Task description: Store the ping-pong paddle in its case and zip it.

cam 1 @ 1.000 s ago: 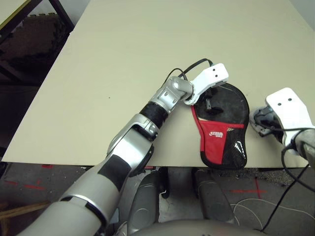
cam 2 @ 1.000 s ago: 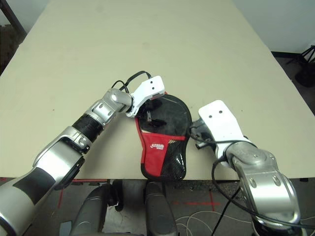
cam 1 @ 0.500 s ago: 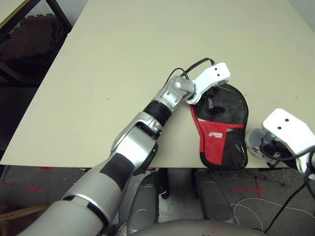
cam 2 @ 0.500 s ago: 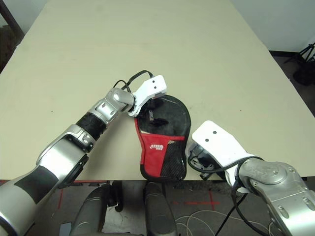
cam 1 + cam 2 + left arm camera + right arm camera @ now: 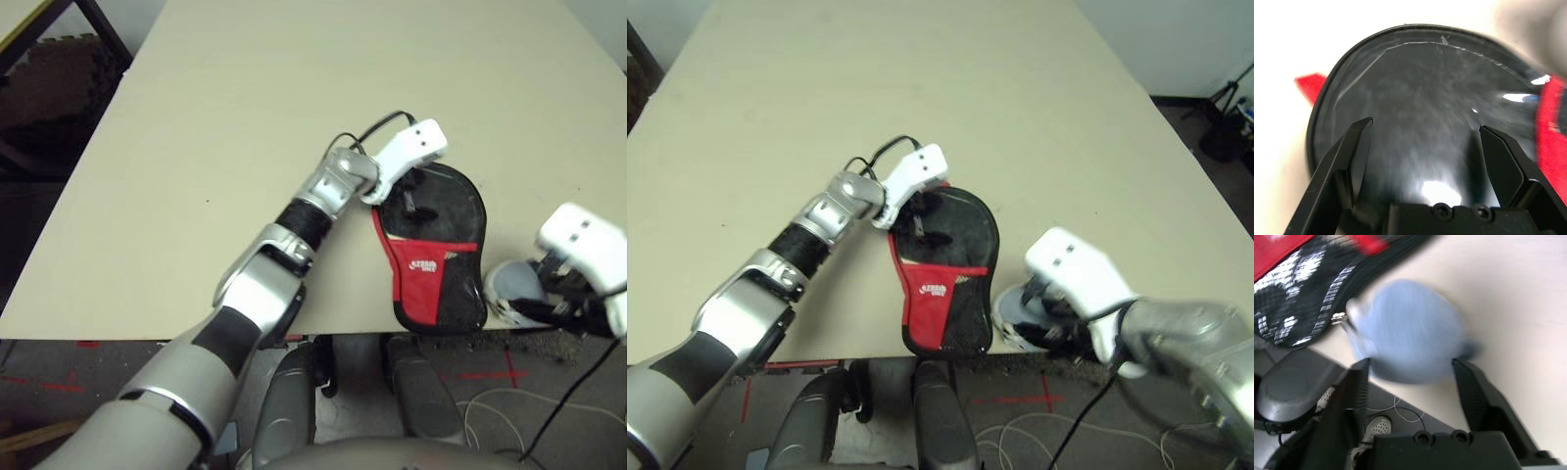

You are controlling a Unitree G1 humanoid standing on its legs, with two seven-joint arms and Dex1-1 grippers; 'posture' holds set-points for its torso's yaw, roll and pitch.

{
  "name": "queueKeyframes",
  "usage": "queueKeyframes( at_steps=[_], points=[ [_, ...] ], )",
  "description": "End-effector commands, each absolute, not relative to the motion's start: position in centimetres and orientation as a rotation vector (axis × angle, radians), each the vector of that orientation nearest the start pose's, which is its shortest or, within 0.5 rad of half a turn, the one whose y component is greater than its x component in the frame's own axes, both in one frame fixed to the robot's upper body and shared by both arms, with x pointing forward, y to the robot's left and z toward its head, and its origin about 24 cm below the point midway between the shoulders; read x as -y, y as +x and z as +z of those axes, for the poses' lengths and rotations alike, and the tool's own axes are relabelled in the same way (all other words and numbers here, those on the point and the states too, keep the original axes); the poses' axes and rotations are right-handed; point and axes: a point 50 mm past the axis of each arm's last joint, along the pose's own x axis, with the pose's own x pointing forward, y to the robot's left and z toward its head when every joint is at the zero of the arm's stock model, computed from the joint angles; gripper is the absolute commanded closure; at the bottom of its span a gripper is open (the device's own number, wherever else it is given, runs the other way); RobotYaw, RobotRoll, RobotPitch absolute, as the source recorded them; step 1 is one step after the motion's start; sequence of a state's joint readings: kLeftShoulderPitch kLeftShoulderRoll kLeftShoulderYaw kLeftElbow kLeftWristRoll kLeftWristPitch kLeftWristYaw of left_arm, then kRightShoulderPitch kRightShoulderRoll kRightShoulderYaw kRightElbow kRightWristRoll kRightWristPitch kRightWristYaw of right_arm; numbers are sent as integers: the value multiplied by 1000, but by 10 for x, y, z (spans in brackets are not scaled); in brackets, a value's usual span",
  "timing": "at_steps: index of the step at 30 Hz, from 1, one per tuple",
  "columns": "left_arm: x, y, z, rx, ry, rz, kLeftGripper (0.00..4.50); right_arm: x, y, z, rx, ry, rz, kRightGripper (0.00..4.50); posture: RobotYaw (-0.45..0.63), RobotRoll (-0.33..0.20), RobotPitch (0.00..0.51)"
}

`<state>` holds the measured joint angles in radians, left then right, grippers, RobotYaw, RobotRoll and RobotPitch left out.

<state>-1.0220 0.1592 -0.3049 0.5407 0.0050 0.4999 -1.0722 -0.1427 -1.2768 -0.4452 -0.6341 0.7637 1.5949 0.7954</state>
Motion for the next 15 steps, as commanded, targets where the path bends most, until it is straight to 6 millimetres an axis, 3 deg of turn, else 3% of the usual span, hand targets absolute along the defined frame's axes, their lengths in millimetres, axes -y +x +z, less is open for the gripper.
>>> queueKeyframes(
  at_steps=[1, 5, 8, 12, 15],
  points=[
    [-43, 345, 188, -282, 331, -1331, 0, 274, 193, 240, -812, -231, 503, 30, -294, 0, 213],
    [-65, 352, 209, -189, 237, -1185, 0, 285, 223, 258, -587, -107, 388, 30, -278, 0, 211],
    [-85, 369, 222, -82, 132, -971, 0, 289, 253, 255, -403, -21, 278, 30, -259, 0, 212],
    [-121, 387, 223, 33, 81, -683, 0, 295, 283, 224, -284, -78, 107, 30, -241, 0, 217],
    [-164, 394, 205, 81, 41, -433, 0, 307, 313, 196, -99, -135, -142, 30, -234, 0, 223]
  ],
)
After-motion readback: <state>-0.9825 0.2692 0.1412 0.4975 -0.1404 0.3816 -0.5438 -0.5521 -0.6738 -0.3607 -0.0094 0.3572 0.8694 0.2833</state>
